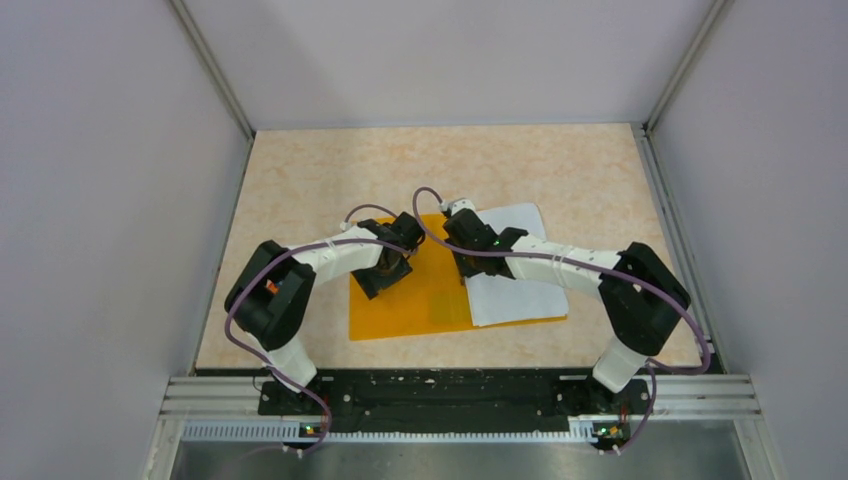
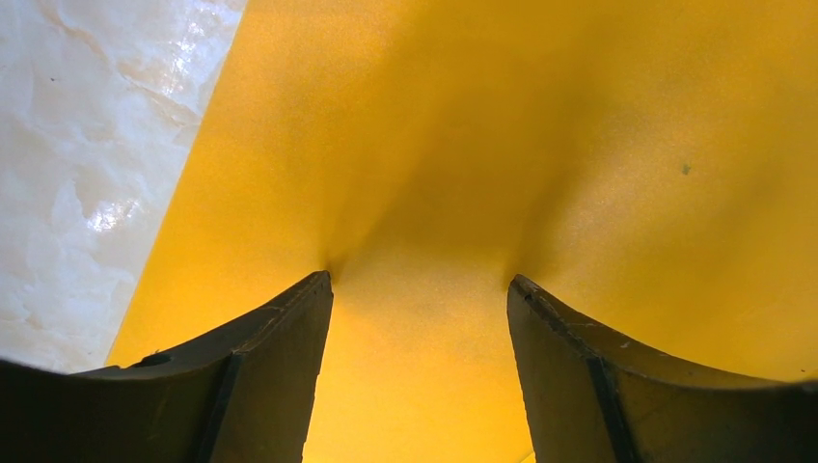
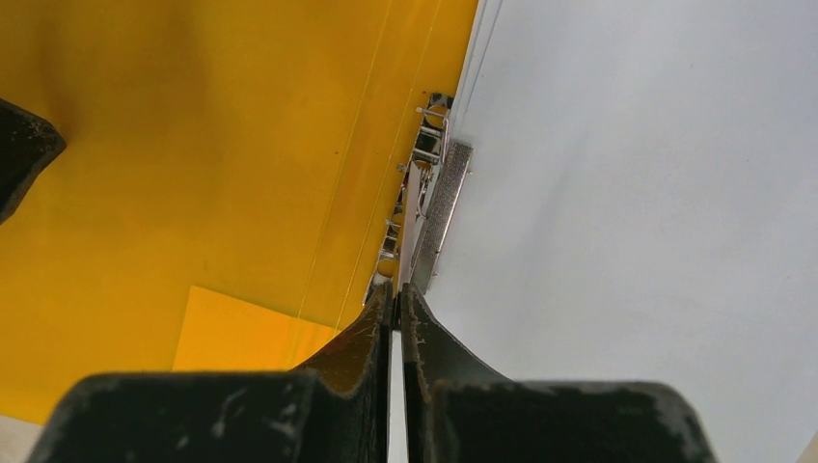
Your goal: Put the files into the folder
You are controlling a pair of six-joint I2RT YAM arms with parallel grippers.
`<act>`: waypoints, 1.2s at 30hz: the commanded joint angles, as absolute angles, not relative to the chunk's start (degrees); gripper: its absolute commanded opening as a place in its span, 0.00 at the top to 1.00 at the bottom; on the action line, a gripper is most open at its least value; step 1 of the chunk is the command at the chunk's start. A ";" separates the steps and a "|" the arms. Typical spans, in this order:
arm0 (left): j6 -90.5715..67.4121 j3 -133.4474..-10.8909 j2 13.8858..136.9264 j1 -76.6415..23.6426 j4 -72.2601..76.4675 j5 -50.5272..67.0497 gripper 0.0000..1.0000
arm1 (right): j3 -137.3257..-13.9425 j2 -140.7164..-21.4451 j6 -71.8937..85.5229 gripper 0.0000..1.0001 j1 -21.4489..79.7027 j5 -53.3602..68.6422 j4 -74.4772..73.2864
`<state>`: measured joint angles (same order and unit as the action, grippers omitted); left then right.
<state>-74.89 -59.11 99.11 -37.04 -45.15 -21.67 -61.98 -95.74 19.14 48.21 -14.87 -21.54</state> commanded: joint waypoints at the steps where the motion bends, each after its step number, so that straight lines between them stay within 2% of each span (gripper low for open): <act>1: -74.84 -53.18 106.42 -36.70 -44.85 -18.00 0.27 | -58.88 -96.70 21.13 0.98 47.86 -13.58 -23.54; 36: -75.08 -52.29 106.95 -35.81 -42.31 -15.05 0.30 | -53.46 -102.44 23.50 1.00 48.48 -12.04 -18.33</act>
